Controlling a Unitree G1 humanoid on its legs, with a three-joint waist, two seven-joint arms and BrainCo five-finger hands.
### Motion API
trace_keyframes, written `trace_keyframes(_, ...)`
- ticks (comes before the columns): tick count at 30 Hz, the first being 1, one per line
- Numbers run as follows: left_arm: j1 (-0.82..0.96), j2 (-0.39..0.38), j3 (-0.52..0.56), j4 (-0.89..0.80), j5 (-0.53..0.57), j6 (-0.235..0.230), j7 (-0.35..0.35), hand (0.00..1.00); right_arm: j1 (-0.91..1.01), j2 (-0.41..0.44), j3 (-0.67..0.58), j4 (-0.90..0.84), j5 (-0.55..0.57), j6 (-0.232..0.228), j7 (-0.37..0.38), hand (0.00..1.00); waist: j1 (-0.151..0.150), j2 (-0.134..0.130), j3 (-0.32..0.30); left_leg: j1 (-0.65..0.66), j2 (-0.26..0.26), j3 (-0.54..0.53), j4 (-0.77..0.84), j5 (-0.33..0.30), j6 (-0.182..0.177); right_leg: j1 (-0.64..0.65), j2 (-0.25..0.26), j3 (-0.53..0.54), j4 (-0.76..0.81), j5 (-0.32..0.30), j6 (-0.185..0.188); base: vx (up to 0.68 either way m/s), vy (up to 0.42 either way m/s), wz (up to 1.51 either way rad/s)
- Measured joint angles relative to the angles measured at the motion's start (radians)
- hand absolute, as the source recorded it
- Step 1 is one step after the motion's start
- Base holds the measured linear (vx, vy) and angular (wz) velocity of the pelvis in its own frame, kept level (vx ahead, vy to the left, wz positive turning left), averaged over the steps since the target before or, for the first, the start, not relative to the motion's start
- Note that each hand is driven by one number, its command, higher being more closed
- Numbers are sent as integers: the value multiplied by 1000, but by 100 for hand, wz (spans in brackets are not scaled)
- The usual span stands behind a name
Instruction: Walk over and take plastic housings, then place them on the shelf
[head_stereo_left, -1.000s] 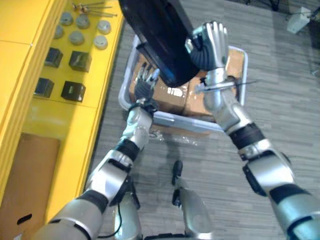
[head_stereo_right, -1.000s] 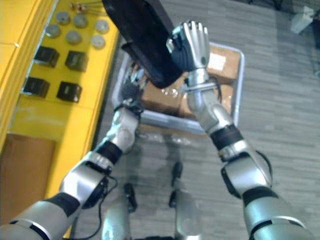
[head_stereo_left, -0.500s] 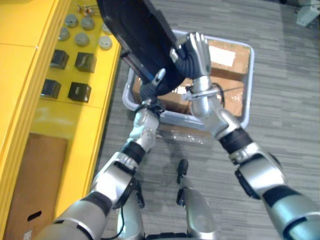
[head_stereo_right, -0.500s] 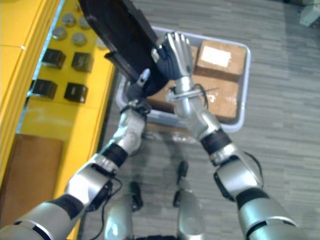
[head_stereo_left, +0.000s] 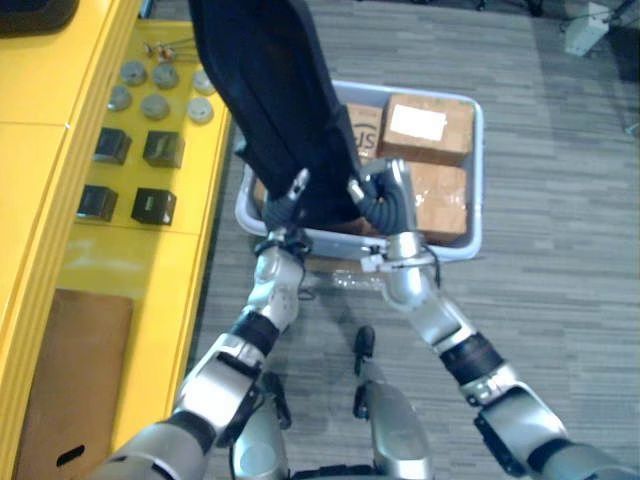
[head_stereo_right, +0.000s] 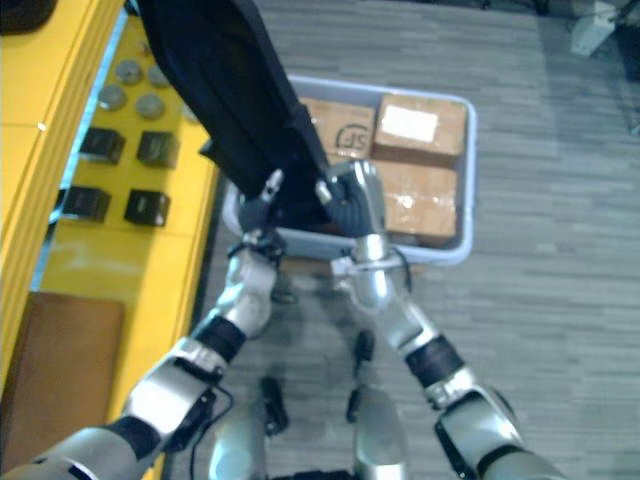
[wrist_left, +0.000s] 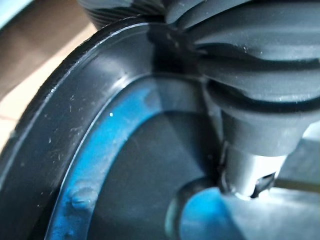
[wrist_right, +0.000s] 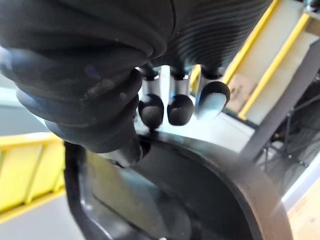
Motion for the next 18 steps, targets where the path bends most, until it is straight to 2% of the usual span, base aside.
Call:
trace_keyframes(3,68,2,3,0,-2,-5,-43,100,65,7,25,0,-1,-15,-1,100,5,1,-53,11,-3,1,-16,0,0,5,-1,-1,-1,-4,0,5,52,0)
trace_keyframes(4,89,1,2,0,-2,-8,-56,100,86,14,27,0,0,-15,-1,0,11,0,-71,17,-3,4,-22,0,0,6,-1,0,-1,-4,0,24,61,-5)
trace_keyframes(9,220,5,1,-51,34,-15,-75,100,174,42,67,-2,0,-35,-1,0,18,0,-144,64,-4,8,-45,1,0,44,-6,-3,-2,-16,5,1,42,-1)
trace_keyframes(12,270,26,6,-104,144,-15,-25,100,233,43,77,-1,9,-54,-1,0,33,-2,-162,94,-4,2,-55,2,-1,73,-6,-11,-11,-29,6,-30,17,4)
trace_keyframes(15,300,32,17,-180,307,-19,96,100,291,39,89,2,41,-53,-2,0,46,-9,-193,98,-6,-9,-73,13,-5,77,-7,-28,-11,-46,2,-17,-14,12)
trace_keyframes(18,350,45,46,-292,608,-21,306,100,301,50,88,-7,89,-55,-13,0,47,-14,-213,112,-7,-16,-98,26,-9,84,-5,-36,-11,-48,1,20,-13,7)
